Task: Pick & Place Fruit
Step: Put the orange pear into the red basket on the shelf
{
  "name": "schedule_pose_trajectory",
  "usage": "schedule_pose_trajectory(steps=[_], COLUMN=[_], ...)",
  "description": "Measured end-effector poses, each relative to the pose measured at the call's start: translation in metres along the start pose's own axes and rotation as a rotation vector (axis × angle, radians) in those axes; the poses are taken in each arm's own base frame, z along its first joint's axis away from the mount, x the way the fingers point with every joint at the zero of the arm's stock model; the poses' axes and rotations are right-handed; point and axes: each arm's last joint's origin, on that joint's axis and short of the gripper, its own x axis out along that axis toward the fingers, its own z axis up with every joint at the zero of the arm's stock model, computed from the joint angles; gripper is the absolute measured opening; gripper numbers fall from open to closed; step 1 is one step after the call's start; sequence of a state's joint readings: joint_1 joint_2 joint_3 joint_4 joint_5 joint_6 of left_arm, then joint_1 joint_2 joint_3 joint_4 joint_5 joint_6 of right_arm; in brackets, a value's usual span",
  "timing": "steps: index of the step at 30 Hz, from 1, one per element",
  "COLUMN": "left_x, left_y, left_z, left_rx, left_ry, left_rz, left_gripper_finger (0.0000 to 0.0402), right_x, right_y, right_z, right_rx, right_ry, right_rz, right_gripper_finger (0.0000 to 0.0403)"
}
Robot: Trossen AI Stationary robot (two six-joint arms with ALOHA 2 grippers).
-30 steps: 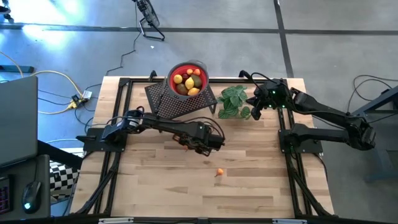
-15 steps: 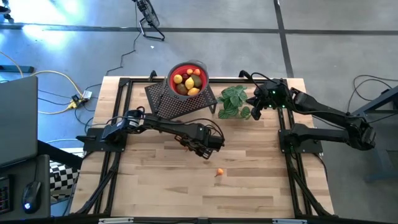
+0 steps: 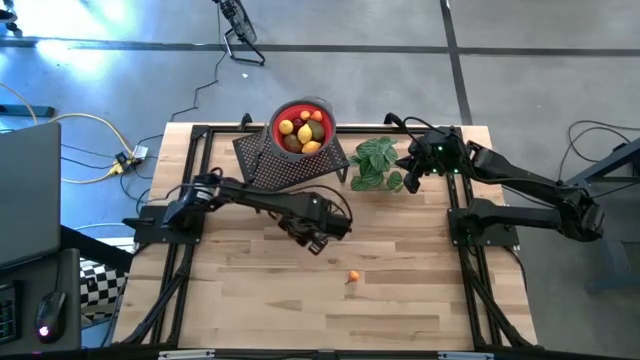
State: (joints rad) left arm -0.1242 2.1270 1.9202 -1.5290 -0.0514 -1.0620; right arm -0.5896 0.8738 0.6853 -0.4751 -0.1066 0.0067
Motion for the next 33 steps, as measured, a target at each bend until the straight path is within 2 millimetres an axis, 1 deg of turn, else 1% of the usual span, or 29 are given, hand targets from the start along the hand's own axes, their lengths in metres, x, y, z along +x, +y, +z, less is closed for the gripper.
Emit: schedule_pose_trajectory(steps=[6,9,10,13,16,18,20,22,24,27,31,33], left_x=[-0.036,-0.050,-0.054,-0.062,-0.057,-0.051,-0.044,-0.038,-0.030,-0.020,-0.007,-0.001], left_y=[0.023,0.033,0.037,0.045,0.048,0.044,0.031,0.014,0.005,0.007,0.017,0.018], left_z=[-0.007,-0.010,-0.011,-0.013,-0.018,-0.020,-0.023,-0.027,-0.031,-0.033,-0.036,-0.038], left_rx=[0.036,0.062,0.065,0.064,0.056,0.004,-0.024,-0.010,0.012,0.019,-0.001,-0.023], left_ry=[-0.156,-0.232,-0.256,-0.310,-0.345,-0.362,-0.396,-0.449,-0.468,-0.396,-0.316,-0.301], left_rz=[-0.031,-0.019,-0.016,-0.003,-0.003,-0.089,-0.232,-0.372,-0.429,-0.416,-0.311,-0.294], left_gripper_finger=[0.0056,0.0013,0.0007,0.0008,0.0003,0.0002,0.0002,0.0001,0.0001,0.0001,0.0000,0.0000], right_x=[0.000,0.000,0.000,0.000,0.000,0.000,0.000,0.000,0.000,0.000,0.000,0.000], right_y=[0.000,0.000,0.000,0.000,0.000,0.000,0.000,0.000,0.000,0.000,0.000,0.000], right_z=[0.000,0.000,0.000,-0.001,-0.001,-0.002,-0.002,-0.002,-0.002,-0.002,-0.001,-0.001], right_rx=[-0.001,-0.001,-0.001,-0.001,-0.002,-0.002,-0.002,-0.002,-0.007,-0.010,-0.013,-0.021], right_ry=[0.000,0.001,0.000,0.005,0.014,0.019,0.018,0.018,0.018,0.017,0.015,0.015], right_rz=[-0.003,-0.003,-0.003,-0.003,-0.003,-0.003,-0.003,-0.003,-0.003,-0.003,-0.003,-0.003], right_gripper_finger=[0.0002,0.0002,0.0002,0.0002,0.0002,0.0002,0.0002,0.0002,0.0003,0.0003,0.0003,0.0003])
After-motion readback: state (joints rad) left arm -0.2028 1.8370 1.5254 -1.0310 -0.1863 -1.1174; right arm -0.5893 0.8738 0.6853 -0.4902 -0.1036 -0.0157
